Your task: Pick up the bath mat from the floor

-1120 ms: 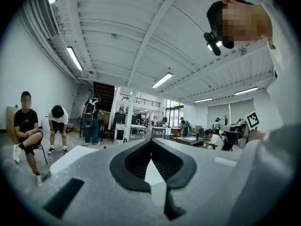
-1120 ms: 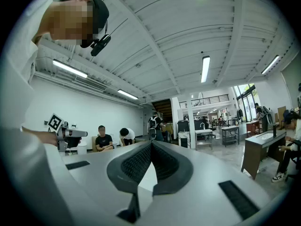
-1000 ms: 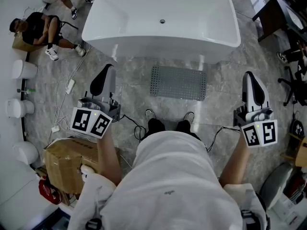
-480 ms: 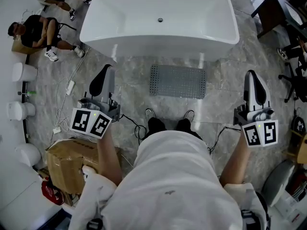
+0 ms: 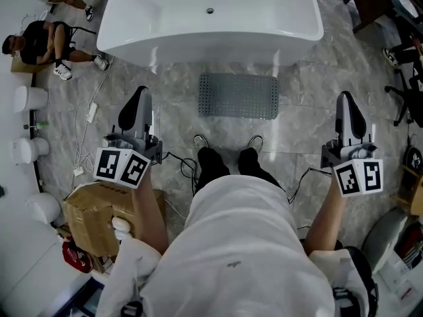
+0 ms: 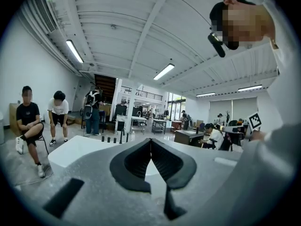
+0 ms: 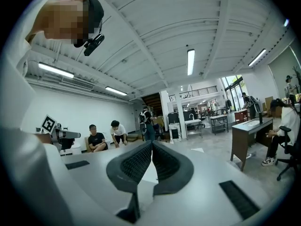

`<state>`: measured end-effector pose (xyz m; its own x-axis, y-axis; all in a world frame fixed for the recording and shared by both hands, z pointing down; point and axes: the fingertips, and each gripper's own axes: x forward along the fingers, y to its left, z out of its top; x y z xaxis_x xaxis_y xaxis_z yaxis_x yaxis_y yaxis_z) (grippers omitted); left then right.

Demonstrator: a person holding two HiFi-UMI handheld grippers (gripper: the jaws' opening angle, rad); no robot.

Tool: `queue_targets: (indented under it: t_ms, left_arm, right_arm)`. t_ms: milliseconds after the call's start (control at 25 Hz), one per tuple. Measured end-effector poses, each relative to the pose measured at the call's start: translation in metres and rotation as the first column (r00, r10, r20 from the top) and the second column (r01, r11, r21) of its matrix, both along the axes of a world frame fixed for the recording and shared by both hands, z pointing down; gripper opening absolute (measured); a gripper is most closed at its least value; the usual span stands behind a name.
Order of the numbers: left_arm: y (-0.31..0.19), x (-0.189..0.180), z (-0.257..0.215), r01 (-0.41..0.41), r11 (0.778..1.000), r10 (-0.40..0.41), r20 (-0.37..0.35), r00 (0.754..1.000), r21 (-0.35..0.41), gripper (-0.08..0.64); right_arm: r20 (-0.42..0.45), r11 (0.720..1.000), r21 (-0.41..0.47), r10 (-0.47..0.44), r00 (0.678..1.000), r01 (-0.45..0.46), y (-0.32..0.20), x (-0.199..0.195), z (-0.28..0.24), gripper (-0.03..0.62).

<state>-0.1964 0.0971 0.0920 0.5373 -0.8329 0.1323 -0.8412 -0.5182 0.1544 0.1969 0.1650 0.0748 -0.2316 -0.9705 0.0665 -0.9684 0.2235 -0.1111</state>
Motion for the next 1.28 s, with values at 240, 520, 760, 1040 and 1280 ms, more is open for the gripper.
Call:
queue_targets:
  t_ms: [240, 520, 760, 1040, 1280]
  left_arm:
    - [0.014, 0.036, 0.03, 0.009, 0.996, -0.006, 0.035, 0.999, -0.086, 0.012]
    - [0.018, 0.04, 0.049, 0.014, 0.991, -0.003, 0.08, 0.997, -0.136, 0.012]
    - [-0.002, 0.016, 0.061, 0.01, 0.988, 0.002, 0.079, 0.997, -0.156, 0.012]
    - [-0.052, -0.015, 0.081, -0.066, 0.982, 0.077, 0.056, 0.995, -0.177, 0.014]
    - [-0.108, -0.044, 0.107, -0.146, 0.968, 0.16, 0.055, 0.986, -0.205, 0.012]
  right_arm:
    - [0.031, 0.994, -0.092, -0.059, 0.998, 0.061, 0.002, 0.022, 0.038, 0.009]
    - [0.053, 0.986, -0.148, -0.074, 0.996, 0.081, -0.003, 0.024, 0.067, 0.009]
    - [0.048, 0.984, -0.164, -0.061, 0.997, 0.068, -0.018, 0.006, 0.072, 0.009]
    - [0.022, 0.985, -0.171, -0.008, 1.0, 0.011, -0.049, -0.032, 0.063, 0.009]
    - [-0.003, 0.976, -0.217, 0.029, 1.0, -0.029, -0.088, -0.08, 0.069, 0.009]
